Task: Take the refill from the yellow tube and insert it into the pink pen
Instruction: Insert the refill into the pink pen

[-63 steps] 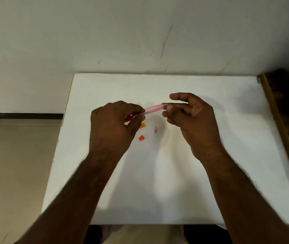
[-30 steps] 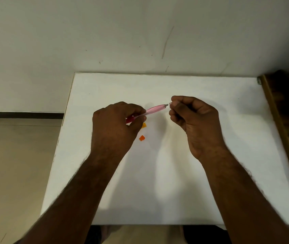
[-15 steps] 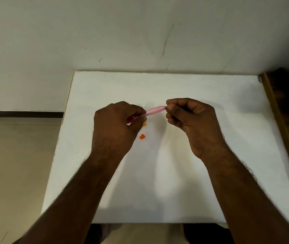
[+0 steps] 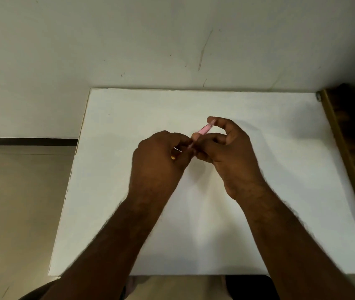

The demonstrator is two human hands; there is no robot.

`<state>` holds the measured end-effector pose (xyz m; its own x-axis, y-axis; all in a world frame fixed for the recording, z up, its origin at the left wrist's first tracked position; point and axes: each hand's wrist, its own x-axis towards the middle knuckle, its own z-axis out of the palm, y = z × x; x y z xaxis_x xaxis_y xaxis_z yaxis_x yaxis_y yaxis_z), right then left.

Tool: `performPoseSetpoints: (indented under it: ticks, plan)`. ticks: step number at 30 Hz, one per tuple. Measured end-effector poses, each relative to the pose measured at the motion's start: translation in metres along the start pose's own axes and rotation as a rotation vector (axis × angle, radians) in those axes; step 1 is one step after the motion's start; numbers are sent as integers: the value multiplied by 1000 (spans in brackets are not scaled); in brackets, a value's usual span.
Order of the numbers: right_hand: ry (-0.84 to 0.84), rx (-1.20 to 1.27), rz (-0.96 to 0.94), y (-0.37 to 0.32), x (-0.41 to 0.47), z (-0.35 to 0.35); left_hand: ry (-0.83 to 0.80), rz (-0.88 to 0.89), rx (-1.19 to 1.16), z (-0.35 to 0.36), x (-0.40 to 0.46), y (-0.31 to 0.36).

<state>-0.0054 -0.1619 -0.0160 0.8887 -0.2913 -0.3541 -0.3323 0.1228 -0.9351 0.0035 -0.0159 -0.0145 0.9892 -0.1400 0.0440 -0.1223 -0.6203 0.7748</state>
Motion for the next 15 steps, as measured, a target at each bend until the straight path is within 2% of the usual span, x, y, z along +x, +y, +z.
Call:
performPoseSetpoints:
  ticks: [4,6,9,11,15]
  plan:
    - [144,-131,-13,2,4,-8,-105,18,8,1,0,0]
    - [167,-285,-35,4,8,-13,-33,-9,9,-4,4,-5]
    - [166,-643,-138,12,8,-14,58,-114,15,-12,10,-13]
    - [139,-809,-182,15,6,-12,62,-156,57,-16,11,-18]
    - [135,-983,-232,19,5,-7,26,-227,97,-19,12,-25]
